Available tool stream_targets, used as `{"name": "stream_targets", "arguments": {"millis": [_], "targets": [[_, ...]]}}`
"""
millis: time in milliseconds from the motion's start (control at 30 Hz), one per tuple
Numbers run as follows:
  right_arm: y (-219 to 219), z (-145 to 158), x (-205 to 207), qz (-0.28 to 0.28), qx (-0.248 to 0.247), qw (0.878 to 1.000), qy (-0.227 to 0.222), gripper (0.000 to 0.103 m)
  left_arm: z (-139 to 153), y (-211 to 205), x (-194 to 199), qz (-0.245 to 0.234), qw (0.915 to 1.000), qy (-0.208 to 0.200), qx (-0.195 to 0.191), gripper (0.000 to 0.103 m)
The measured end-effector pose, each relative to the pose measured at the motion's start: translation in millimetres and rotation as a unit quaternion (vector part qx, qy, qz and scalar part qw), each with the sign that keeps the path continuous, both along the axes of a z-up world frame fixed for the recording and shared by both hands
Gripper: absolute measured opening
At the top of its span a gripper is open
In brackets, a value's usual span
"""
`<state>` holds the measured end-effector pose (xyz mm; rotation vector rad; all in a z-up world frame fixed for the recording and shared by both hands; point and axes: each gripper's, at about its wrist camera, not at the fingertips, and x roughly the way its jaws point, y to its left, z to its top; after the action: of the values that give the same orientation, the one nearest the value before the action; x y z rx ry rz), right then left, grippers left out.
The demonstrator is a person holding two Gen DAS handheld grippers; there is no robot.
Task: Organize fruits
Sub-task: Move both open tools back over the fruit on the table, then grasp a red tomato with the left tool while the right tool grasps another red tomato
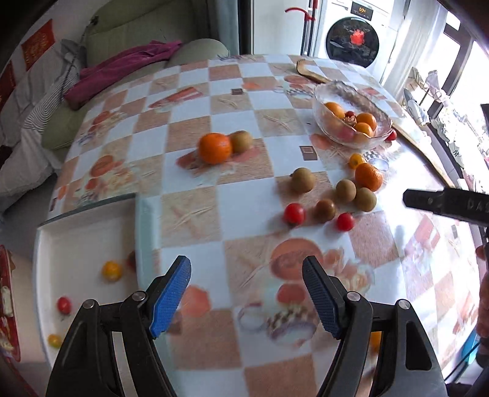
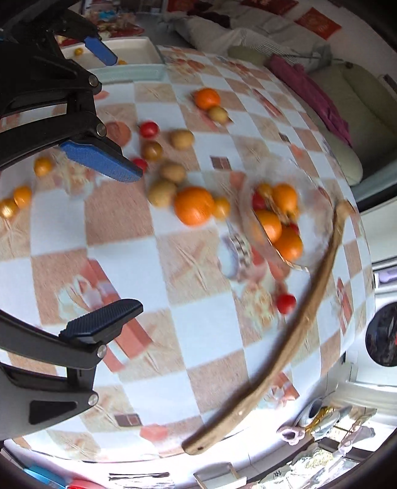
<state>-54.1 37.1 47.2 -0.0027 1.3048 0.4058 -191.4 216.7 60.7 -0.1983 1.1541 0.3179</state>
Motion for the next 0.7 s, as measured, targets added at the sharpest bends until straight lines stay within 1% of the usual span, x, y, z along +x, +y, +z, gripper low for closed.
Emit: {"name": "stream_targets", "arguments": {"millis": [167,233,267,300,433,567,600,700], "targets": [[-11.5,-11.0,33.9,-0.011,-0.007,1.000,-0.008,0.081,-17.8,-8.4,23.5,-0.001,1.0000,0.005,0.003,0.076],[-13.1,-13.6,44.9,-0.012,-0.010,1.000,-0.017,0.073,-22.3,-10.7,29.7,-0.002,1.0000,0.006,0.004,0.076],[-13.6,-15.9,50.8,-0.011,-0.010,1.000,-0.018,0.066,-24.8,-12.1,33.6,-0.004,1.0000,0.006,0.005,0.076],[-14.2,-18.6,56.5,-0.011,-0.011,1.000,-0.018,0.061,-26.3,-12.8,35.7,-0.006,1.0000,0.006,0.006,0.076],[-16.2,-25.6,76.2,-0.017,-0.012,0.999,-0.025,0.060,-32.2,-13.5,45.0,-0.003,1.0000,0.001,0.002,0.076],[-13.1,-29.8,93.2,-0.009,-0.020,0.999,-0.042,0.059,-36.4,-12.4,51.5,0.004,1.0000,-0.007,-0.006,0.076],[-11.5,-31.4,97.5,-0.007,-0.022,0.999,-0.045,0.057,-36.8,-12.6,52.9,0.004,0.9999,-0.009,-0.006,0.076],[-7.0,-32.0,107.8,0.000,-0.030,0.998,-0.064,0.056,-37.7,-15.7,55.9,-0.002,0.9998,-0.018,-0.007,0.076]]}}
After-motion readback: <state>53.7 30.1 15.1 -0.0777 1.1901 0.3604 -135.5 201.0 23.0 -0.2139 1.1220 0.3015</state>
